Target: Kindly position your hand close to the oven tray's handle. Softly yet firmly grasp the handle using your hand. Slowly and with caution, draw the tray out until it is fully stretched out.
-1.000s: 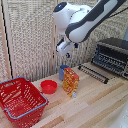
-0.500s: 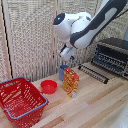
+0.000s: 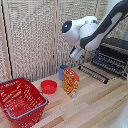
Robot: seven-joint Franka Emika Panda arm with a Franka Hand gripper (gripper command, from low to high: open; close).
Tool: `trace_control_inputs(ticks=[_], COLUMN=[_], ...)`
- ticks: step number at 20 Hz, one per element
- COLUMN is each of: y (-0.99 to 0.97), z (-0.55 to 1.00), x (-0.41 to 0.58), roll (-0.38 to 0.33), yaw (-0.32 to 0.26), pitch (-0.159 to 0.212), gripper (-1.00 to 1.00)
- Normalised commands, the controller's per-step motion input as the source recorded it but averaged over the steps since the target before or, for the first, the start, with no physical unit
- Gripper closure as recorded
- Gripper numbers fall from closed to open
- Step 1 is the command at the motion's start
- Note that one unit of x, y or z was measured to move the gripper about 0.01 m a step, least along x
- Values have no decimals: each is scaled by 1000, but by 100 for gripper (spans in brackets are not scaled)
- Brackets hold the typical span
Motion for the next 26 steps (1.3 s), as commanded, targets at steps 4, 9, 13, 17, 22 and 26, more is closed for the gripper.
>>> trace_control_inputs(ticks=[4, 9, 13, 17, 22, 26], y=[-527, -437, -441, -534, -578, -659], z=[-196, -202, -278, -287, -236, -220], x=[11, 0, -3, -63, -47, -2], roll=[-223, -168, -104, -86, -90, -72], yaw=[57, 59, 46, 16, 12, 8], pitch=[0, 0, -16, -34, -38, -22], gripper=[-100, -100, -100, -100, -100, -100])
